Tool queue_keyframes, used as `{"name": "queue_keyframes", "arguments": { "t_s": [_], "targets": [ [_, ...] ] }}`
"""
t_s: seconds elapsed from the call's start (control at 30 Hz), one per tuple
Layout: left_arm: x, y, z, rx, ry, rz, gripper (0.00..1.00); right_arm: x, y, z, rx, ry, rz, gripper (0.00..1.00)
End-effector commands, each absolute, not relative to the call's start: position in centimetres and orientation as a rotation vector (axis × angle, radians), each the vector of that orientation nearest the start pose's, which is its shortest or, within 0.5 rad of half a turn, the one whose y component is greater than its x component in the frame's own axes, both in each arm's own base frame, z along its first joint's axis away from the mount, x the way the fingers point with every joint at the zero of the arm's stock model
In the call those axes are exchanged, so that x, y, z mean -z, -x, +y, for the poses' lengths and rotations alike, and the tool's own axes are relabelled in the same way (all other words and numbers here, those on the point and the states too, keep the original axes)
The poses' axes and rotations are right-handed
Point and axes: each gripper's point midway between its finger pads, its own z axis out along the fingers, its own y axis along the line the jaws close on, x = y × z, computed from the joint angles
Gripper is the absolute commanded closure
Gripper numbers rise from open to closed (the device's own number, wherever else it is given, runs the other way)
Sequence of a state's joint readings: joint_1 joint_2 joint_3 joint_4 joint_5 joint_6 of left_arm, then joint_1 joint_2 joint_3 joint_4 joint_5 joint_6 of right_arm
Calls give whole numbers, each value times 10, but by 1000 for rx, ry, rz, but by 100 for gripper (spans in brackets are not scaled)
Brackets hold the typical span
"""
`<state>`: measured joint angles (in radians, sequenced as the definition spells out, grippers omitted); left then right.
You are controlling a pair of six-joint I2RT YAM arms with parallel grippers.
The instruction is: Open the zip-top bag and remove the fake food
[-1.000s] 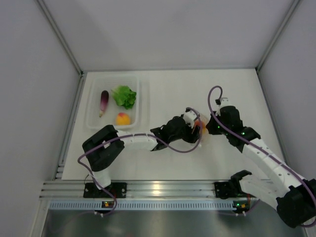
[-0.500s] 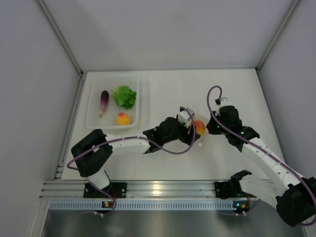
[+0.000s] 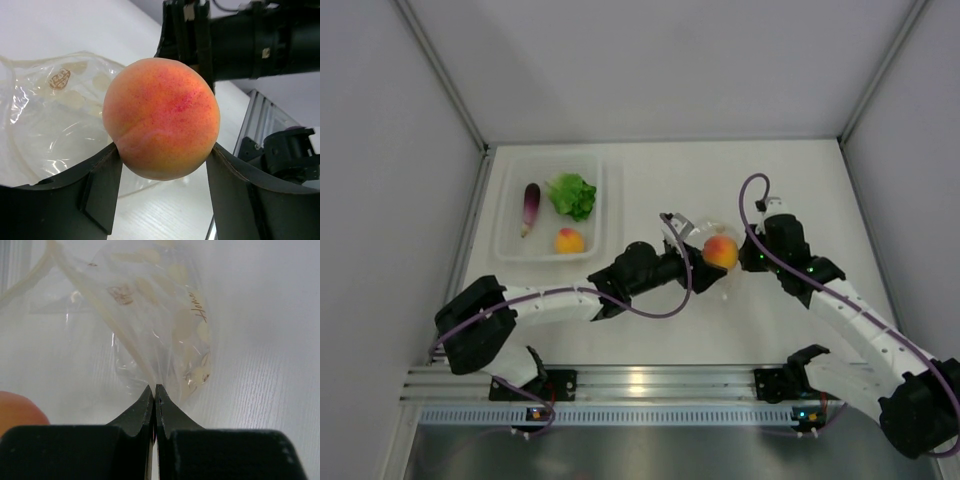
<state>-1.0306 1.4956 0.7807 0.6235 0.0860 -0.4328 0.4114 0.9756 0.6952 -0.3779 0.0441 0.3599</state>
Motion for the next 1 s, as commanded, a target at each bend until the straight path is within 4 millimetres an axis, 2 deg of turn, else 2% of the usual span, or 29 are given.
{"name": "queue_keyframes", "arguments": {
  "t_s": [0.0, 0.07, 0.17, 0.2, 0.3, 0.37, 0.4, 0.43, 0.53, 0.57, 0.6, 0.63, 0.67, 0.73, 0.77, 0.83, 0.87, 0.93, 0.97],
  "targets": [
    [-262, -211, -416, 1275, -486, 1529, 100, -155, -280, 132, -420, 29, 2169, 100],
    [-269, -215, -412, 1266, -437, 1526, 100, -155, -279, 132, -419, 30, 2172, 100],
    [-284, -229, -394, 1210, -319, 1501, 100, -155, -278, 131, -419, 33, 2174, 100],
    [-292, -238, -379, 1166, -246, 1487, 100, -157, -277, 131, -422, 31, 2170, 100],
    [-303, -253, -351, 1095, -142, 1485, 100, -158, -276, 130, -418, 32, 2164, 100],
    [-298, -264, -334, 1027, -100, 1520, 100, -160, -275, 131, -423, 37, 2159, 100],
    [-306, -272, -319, 1002, -68, 1503, 100, -161, -275, 130, -425, 38, 2154, 100],
    [-296, -280, -307, 946, -33, 1538, 100, -162, -275, 131, -428, 41, 2153, 100],
    [-298, -306, -262, 813, 102, 1551, 100, -163, -274, 131, -436, 38, 2146, 100],
    [-289, -319, -239, 732, 151, 1581, 100, -163, -274, 131, -437, 39, 2146, 100],
    [-287, -324, -226, 683, 182, 1593, 100, -164, -274, 132, -442, 41, 2142, 100],
    [-288, -335, -204, 593, 265, 1590, 100, -163, -273, 132, -443, 44, 2145, 100],
    [-275, -343, -179, 481, 320, 1626, 100, -164, -273, 132, -447, 44, 2141, 100],
    [-268, -348, -156, 375, 377, 1638, 100, -163, -273, 132, -448, 45, 2137, 100],
    [-261, -353, -137, 309, 420, 1648, 100, -162, -273, 132, -447, 45, 2138, 100],
    [-252, -357, -118, 268, 485, 1663, 100, -161, -273, 133, -451, 47, 2137, 100],
    [-247, -362, -101, 232, 534, 1669, 100, -161, -273, 134, -453, 51, 2137, 100],
    [-235, -364, -81, 188, 622, 1702, 100, -161, -272, 138, -481, 71, 2136, 100],
    [-223, -366, -65, 136, 666, 1726, 100, -160, -271, 140, -491, 78, 2139, 100]
  ]
}}
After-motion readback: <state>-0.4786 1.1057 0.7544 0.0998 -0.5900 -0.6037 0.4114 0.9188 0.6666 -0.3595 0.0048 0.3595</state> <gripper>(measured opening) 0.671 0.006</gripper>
